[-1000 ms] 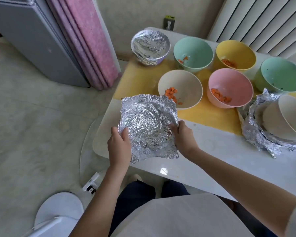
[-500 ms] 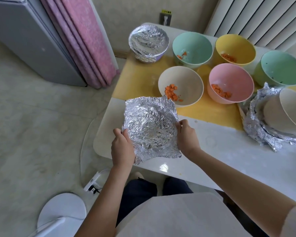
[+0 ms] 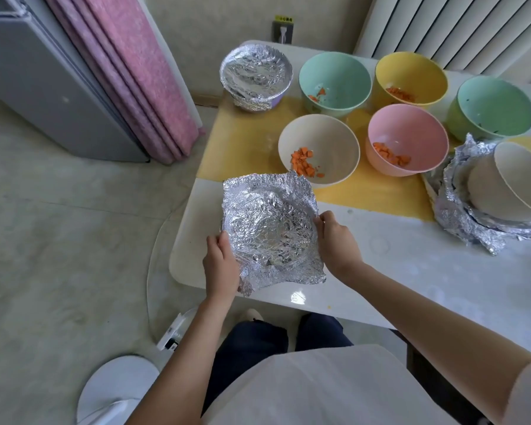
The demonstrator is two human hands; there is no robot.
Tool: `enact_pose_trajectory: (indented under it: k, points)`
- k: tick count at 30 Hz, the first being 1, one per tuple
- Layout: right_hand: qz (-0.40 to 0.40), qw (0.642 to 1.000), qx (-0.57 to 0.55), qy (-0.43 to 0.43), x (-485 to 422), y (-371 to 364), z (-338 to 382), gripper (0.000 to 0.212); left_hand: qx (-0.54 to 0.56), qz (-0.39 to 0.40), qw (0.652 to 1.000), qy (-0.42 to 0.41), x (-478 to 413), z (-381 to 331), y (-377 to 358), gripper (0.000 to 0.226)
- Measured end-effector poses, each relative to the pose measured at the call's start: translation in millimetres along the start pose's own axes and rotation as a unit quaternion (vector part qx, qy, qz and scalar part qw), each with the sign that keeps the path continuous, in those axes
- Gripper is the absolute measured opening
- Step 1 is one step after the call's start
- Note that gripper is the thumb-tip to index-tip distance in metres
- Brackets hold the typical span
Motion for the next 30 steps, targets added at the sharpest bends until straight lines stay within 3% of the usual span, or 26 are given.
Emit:
enact_pose_trajectory:
  k: [9,11,13,15,17,19,22,24,26,30]
  points:
    - [-0.021,1.0,-0.006,0.01,0.0,-3.0,-3.3,0.034,0.02,-0.035,0.999,0.001,-9.0,5.9,2.8,0.021]
    - [-0.025,1.0,-0.002,0.014,-0.6,-3.0,-4.3,0.034,-0.015,-0.075,0.995,-0.068,-12.5,-4.3,11.3,0.016]
    - [-0.03,0.999,-0.003,0.019,-0.8,-3.0,-4.6,0.034,-0.067,-0.095,0.975,-0.188,-12.5,-24.5,17.1,0.008]
    - [-0.034,0.999,0.0,0.021,-1.3,-3.6,-5.4,0.034,-0.119,-0.057,0.938,-0.322,-9.5,-43.2,10.6,0.014]
    - [-0.036,0.999,0.004,0.021,-2.4,-3.7,-5.9,0.035,-0.191,0.038,0.892,-0.408,-8.5,-48.2,-7.4,0.03]
    - [-0.031,0.999,0.011,0.018,-3.3,-3.7,-5.7,0.035,-0.28,0.134,0.853,-0.42,-10.7,-41.9,-23.5,0.042]
    - [-0.032,0.998,0.052,-0.001,-5.2,0.5,-4.5,0.036,-0.375,0.192,0.81,-0.407,-17.2,-28.0,-34.7,0.05]
    - [-0.113,0.987,0.091,0.067,-5.8,11.3,5.7,0.033,-0.396,0.197,0.794,-0.416,-18.7,-26.4,-38.4,0.052]
    - [-0.191,0.955,0.096,0.204,-3.0,18.8,25.8,0.029,-0.401,0.199,0.786,-0.426,-18.7,-26.8,-42.1,0.053]
    - [-0.161,0.899,0.151,0.377,-8.4,-5.3,52.6,0.055,-0.397,0.182,0.775,-0.457,-19.5,-23.1,-46.9,0.058]
Point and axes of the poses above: each hand's wrist, its own x-axis away from the middle knuckle, its own y-axis out of the back of the hand, z = x × y, the point moved 4 cm from there along -x, towards the middle knuckle, and after that the axes turned 7 degrees about -z, right-handed, at the moved point
